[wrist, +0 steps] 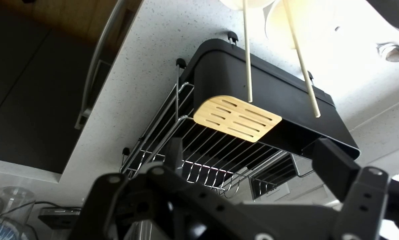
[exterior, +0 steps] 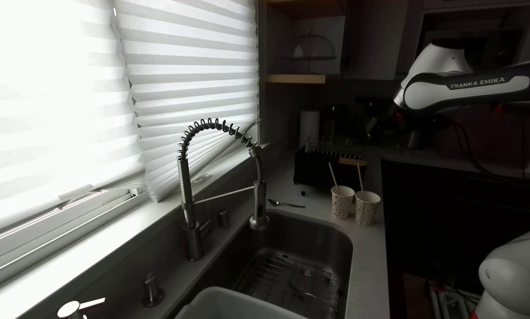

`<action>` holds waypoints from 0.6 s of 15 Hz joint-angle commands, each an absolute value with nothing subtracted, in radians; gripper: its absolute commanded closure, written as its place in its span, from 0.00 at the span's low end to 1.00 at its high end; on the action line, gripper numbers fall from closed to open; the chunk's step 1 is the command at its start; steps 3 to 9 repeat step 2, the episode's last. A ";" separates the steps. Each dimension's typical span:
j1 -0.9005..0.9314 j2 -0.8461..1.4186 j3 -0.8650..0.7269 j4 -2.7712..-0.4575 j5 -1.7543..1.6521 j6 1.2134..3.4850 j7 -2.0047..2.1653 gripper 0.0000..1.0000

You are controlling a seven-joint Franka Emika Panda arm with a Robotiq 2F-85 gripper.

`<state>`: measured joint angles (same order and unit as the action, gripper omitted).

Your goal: Lift chopping stick on the left, put it in the cup on the left, lift the chopping stick on the right and put in the cup on the right.

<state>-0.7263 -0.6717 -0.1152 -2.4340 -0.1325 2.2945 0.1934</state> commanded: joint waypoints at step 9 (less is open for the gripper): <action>-0.693 -0.673 -0.141 -2.430 -0.159 2.289 0.213 0.00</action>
